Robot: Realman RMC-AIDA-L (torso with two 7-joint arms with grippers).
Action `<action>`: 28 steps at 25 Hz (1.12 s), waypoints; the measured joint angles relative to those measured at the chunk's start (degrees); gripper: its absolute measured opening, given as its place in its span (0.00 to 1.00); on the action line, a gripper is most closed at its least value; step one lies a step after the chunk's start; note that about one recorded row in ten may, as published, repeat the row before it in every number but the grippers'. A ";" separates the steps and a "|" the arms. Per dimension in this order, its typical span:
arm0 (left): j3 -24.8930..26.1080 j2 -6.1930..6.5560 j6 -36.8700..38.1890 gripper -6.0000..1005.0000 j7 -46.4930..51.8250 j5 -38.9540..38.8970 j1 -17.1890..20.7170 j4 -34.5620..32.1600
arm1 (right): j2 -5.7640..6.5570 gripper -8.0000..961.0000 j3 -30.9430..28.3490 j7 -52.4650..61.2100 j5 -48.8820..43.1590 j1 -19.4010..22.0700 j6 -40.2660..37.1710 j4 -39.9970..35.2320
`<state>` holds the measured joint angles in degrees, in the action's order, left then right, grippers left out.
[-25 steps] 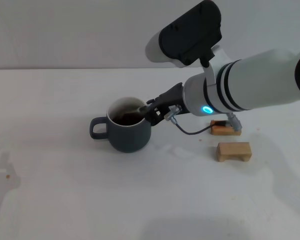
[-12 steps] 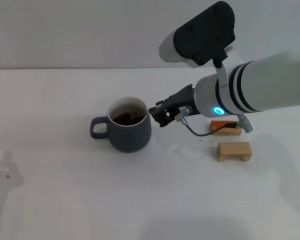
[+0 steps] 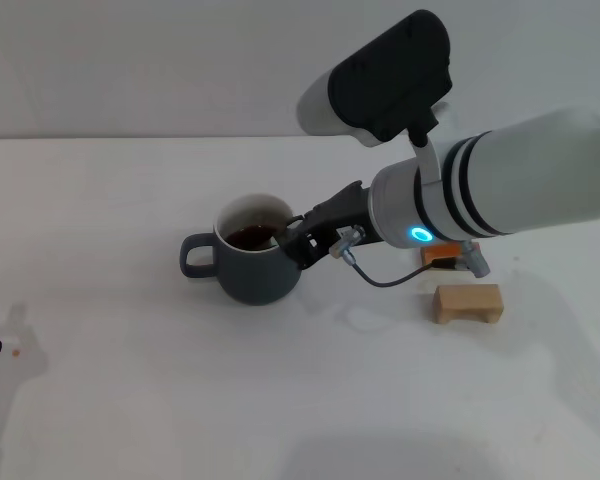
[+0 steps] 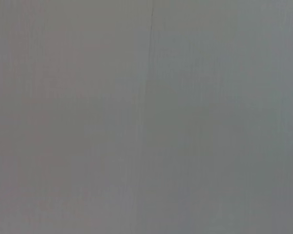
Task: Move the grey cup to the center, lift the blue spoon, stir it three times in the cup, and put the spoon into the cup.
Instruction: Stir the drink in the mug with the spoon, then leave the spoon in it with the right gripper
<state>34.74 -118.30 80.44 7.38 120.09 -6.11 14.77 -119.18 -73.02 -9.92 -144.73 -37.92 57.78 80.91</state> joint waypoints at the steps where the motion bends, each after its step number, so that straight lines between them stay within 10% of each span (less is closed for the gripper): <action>1: -0.01 0.00 0.00 0.00 0.00 0.00 0.05 0.00 | 0.00 0.15 0.07 0.00 0.01 -0.20 -0.21 -0.20; 28: 0.50 0.00 0.34 0.00 0.00 -0.03 0.33 0.08 | 0.33 0.15 -3.87 -2.79 -0.36 -1.85 -2.66 -4.55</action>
<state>35.24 -118.30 80.78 7.38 120.06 -5.79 14.85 -118.86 -76.88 -12.71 -145.09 -39.76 55.12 76.36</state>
